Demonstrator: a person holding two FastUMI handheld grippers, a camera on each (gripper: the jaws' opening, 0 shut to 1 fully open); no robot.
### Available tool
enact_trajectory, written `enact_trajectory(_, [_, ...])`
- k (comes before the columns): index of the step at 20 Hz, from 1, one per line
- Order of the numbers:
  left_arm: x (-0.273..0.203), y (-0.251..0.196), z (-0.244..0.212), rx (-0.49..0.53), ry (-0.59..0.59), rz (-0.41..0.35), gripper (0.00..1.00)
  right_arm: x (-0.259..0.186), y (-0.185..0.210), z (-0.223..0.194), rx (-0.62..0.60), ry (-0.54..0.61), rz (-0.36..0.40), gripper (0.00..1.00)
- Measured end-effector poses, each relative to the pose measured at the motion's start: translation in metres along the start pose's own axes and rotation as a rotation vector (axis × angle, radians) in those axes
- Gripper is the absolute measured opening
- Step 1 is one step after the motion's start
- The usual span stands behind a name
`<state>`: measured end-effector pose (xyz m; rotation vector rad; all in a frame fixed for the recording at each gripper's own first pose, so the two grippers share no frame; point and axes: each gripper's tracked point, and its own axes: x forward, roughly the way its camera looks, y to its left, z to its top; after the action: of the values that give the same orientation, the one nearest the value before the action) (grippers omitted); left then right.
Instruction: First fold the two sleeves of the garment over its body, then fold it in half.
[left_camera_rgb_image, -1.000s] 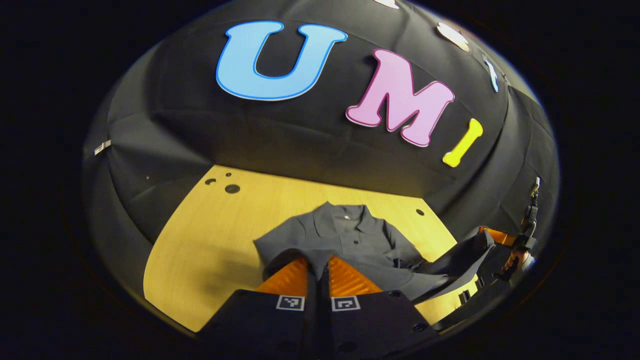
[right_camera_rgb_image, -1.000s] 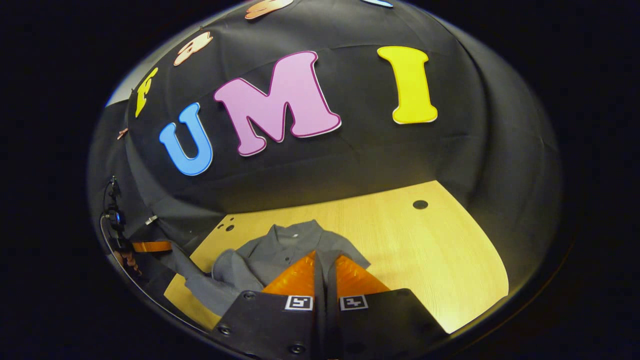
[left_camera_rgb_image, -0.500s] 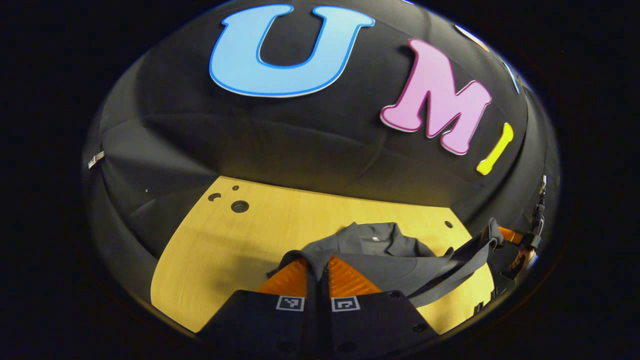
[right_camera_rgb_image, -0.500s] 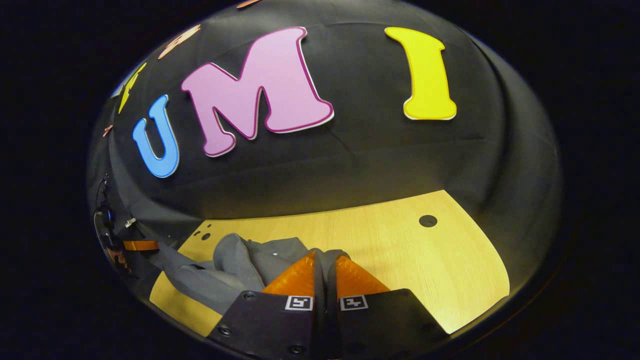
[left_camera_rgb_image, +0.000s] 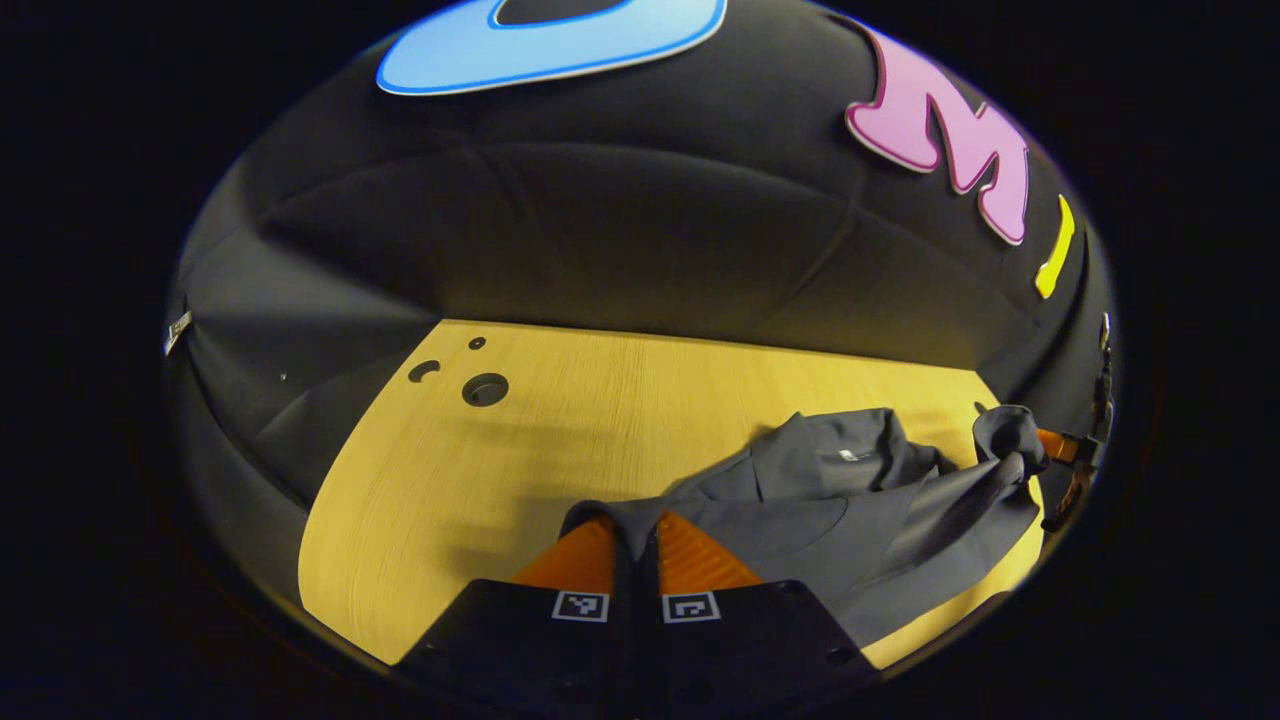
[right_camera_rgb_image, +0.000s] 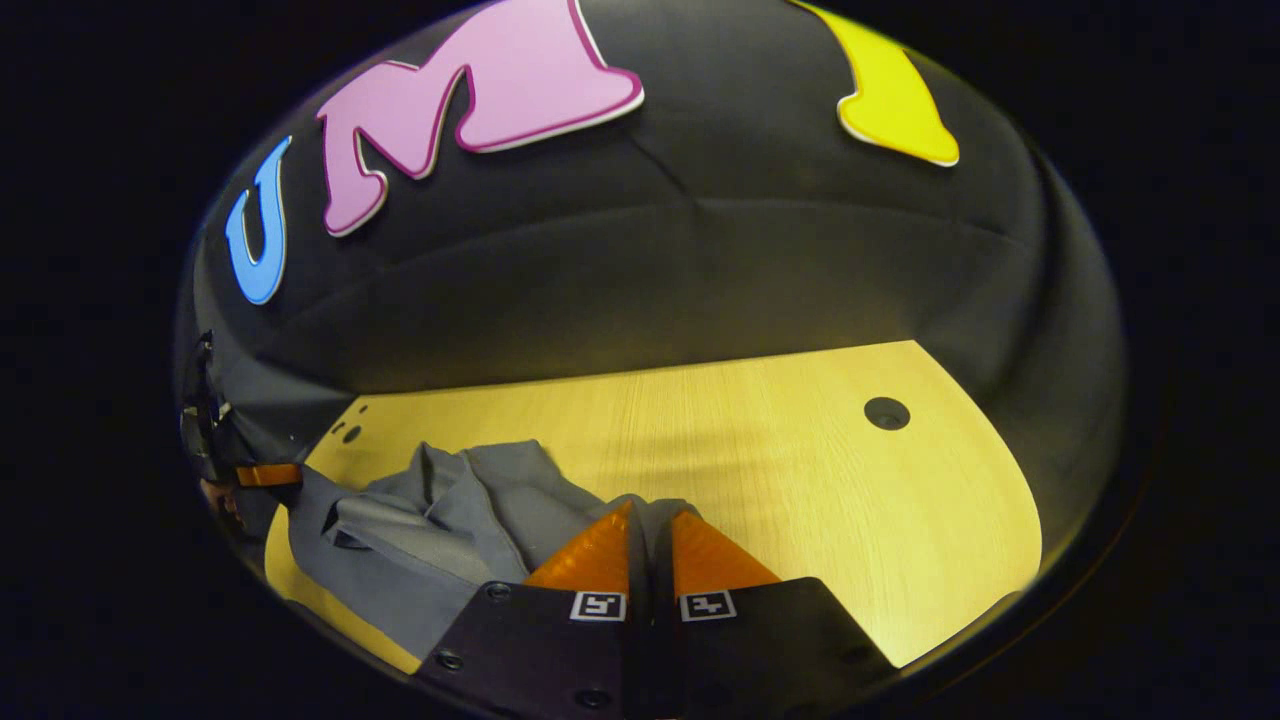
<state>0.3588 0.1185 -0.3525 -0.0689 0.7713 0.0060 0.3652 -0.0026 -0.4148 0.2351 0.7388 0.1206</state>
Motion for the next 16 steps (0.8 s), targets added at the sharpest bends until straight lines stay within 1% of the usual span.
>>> enact_trajectory(1, [0.01,0.001,-0.004,0.002,0.008,0.01,0.02,0.009,-0.001,-0.007,-0.006,0.018,-0.002,0.05])
enact_trajectory(2, [0.019,0.003,-0.008,-0.002,0.019,0.019,0.05,0.017,-0.003,-0.014,-0.014,0.035,-0.006,0.05])
enact_trajectory(6, [0.04,0.006,-0.027,-0.016,0.054,0.04,0.05,0.046,-0.007,-0.038,-0.04,0.081,-0.014,0.05])
enact_trajectory(7, [0.044,0.006,-0.03,-0.012,0.056,0.042,0.05,0.051,-0.009,-0.041,-0.047,0.087,-0.014,0.0])
enact_trajectory(8, [0.048,0.006,-0.032,-0.006,0.057,0.046,0.06,0.057,-0.009,-0.047,-0.05,0.096,-0.013,0.05])
enact_trajectory(10, [0.053,0.005,-0.039,0.006,0.06,0.055,0.05,0.061,-0.01,-0.056,-0.055,0.114,-0.013,0.05])
enact_trajectory(11, [0.054,0.004,-0.041,0.02,0.058,0.061,0.02,0.062,-0.01,-0.055,-0.059,0.113,-0.015,0.05])
enact_trajectory(12, [0.055,0.005,-0.042,0.036,0.051,0.069,0.05,0.062,-0.009,-0.056,-0.059,0.112,-0.016,0.07])
enact_trajectory(13, [0.054,0.004,-0.041,0.047,0.044,0.074,0.11,0.062,-0.009,-0.056,-0.056,0.113,-0.015,0.08])
enact_trajectory(14, [0.054,0.003,-0.041,0.054,0.041,0.078,0.07,0.061,-0.01,-0.056,-0.048,0.119,-0.01,0.1])
enact_trajectory(15, [0.052,0.003,-0.04,0.054,0.041,0.077,0.13,0.059,-0.011,-0.056,-0.032,0.128,-0.005,0.13])
enact_trajectory(16, [0.051,-0.002,-0.039,0.049,0.038,0.064,0.13,0.055,-0.011,-0.056,-0.017,0.134,-0.001,0.22])
